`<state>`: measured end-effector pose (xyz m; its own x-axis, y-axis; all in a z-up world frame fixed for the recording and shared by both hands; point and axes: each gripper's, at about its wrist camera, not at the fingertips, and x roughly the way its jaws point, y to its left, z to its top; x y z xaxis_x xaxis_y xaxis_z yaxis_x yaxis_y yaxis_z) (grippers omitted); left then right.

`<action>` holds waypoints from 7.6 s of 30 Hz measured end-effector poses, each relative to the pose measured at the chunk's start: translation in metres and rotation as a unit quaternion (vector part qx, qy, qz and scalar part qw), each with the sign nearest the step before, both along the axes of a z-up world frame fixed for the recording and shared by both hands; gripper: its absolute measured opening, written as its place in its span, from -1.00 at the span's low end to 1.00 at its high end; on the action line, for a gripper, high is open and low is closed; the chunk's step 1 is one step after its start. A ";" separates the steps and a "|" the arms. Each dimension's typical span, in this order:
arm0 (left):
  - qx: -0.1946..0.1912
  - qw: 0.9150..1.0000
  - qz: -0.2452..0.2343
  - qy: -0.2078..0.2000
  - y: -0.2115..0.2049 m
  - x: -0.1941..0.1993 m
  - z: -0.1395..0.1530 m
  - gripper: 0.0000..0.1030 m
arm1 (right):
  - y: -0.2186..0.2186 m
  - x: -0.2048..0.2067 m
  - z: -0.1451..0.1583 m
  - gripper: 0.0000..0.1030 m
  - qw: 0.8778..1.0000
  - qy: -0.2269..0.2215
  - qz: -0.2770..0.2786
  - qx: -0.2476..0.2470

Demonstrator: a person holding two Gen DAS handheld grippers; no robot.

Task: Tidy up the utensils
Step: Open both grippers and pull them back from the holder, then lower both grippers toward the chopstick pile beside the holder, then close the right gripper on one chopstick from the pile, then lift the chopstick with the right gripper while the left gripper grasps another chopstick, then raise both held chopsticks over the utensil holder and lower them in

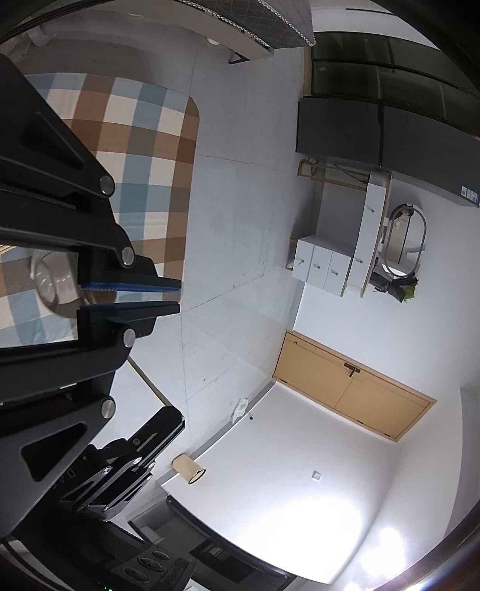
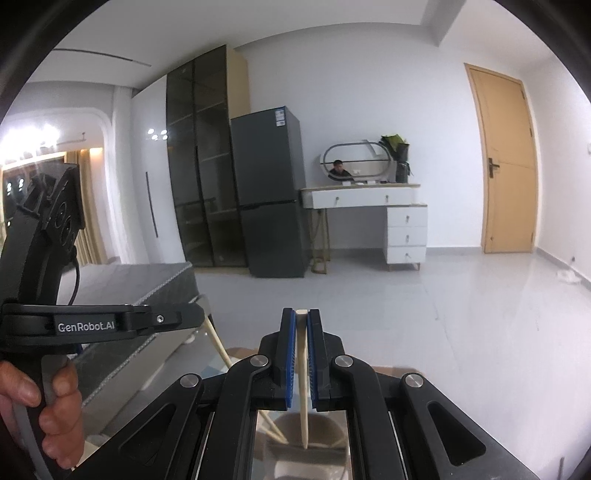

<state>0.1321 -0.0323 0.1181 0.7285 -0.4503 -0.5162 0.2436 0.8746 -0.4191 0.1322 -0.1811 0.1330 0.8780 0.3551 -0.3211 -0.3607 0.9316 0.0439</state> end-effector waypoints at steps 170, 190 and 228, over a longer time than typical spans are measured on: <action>0.133 0.951 0.031 0.279 0.006 -0.088 -0.252 0.76 | -0.046 -0.041 -0.212 -0.89 0.941 0.291 -0.084 0.150; 0.231 0.929 0.022 0.289 -0.023 -0.079 -0.274 0.76 | -0.089 -0.060 -0.196 -0.89 0.930 0.245 -0.149 0.232; 0.119 0.982 0.044 0.140 -0.010 -0.076 -0.174 -0.99 | -0.046 -0.099 -0.155 -0.89 0.969 0.166 -0.098 0.154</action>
